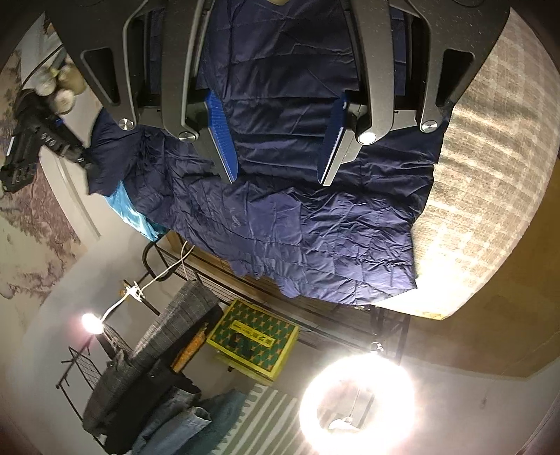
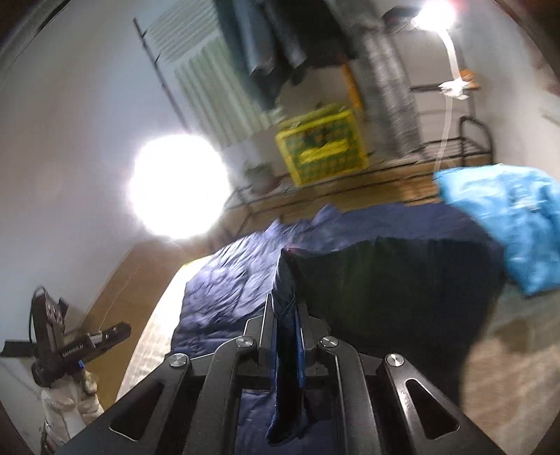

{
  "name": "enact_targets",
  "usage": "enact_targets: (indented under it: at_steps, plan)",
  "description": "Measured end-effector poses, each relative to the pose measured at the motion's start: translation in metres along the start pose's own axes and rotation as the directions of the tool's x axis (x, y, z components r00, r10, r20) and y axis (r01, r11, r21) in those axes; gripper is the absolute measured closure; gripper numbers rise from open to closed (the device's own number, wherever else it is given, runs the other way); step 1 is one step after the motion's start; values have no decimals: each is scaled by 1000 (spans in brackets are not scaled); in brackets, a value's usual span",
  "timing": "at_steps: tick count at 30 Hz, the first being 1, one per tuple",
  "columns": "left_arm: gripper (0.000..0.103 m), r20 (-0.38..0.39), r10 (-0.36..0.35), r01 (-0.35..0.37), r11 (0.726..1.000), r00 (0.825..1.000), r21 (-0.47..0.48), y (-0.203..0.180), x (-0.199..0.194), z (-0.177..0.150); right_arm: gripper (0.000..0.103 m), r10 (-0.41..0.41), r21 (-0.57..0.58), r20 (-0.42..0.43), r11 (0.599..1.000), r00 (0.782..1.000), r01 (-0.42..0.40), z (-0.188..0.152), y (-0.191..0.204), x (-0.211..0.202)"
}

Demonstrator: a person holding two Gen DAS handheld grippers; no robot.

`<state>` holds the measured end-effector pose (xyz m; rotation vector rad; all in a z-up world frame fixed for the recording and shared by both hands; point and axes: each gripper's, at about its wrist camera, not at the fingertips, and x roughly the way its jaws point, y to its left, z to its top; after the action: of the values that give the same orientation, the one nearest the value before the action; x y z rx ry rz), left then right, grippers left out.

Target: Fold large clothes

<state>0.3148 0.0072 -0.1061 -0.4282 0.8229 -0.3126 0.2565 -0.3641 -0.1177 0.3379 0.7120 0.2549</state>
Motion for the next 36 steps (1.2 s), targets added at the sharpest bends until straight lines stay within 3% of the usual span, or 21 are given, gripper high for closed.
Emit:
enact_targets:
  at_steps: [7,9,10,11,13,14,17,23,29,30,31,33,36]
  plan:
    - [54,-58,9,-11,1000,998,-24,4,26,-6,97,66,13,-169,998,983,-65,-29,8,80]
    - [54,-86,-1,-1,1000,996,-27,2,37,-10,91,79,11,-201,997,976,-78,-36,8,95]
    - [54,-95,-7,4,1000,995,-29,0,40,-12,81,76,10,-210,997,975,-76,-38,10,97]
    - [54,-112,-19,15,999,994,-30,-2,46,-14,65,76,11,-213,997,974,-76,-39,9,98]
    - [54,-149,-52,48,998,987,-31,-10,56,-21,45,82,26,-190,997,978,-79,-36,4,93]
    - [54,-169,-69,65,997,983,-29,-14,60,-24,41,98,37,-171,995,980,-93,-33,1,88]
    - [54,-249,-106,103,994,963,-25,-27,81,-37,41,122,65,-126,991,984,-115,-21,-8,74]
    - [50,-394,-157,133,987,906,-88,-43,133,-59,40,46,89,-27,995,999,-44,-3,-39,33]
    - [50,-410,-132,93,989,903,-112,-50,179,-67,40,-37,141,61,990,997,28,9,-75,-10]
    - [55,-408,-122,89,991,905,-97,-52,182,-68,40,-48,152,76,988,996,36,11,-81,-17]
    - [75,-405,-106,85,994,908,-68,-56,185,-70,40,-59,161,87,986,994,44,13,-86,-22]
    - [96,-394,-59,64,998,917,-2,-64,191,-69,40,-72,174,94,983,993,55,15,-95,-28]
    - [99,-344,-51,72,996,938,50,-74,186,-58,40,-96,195,92,978,991,77,17,-107,-30]
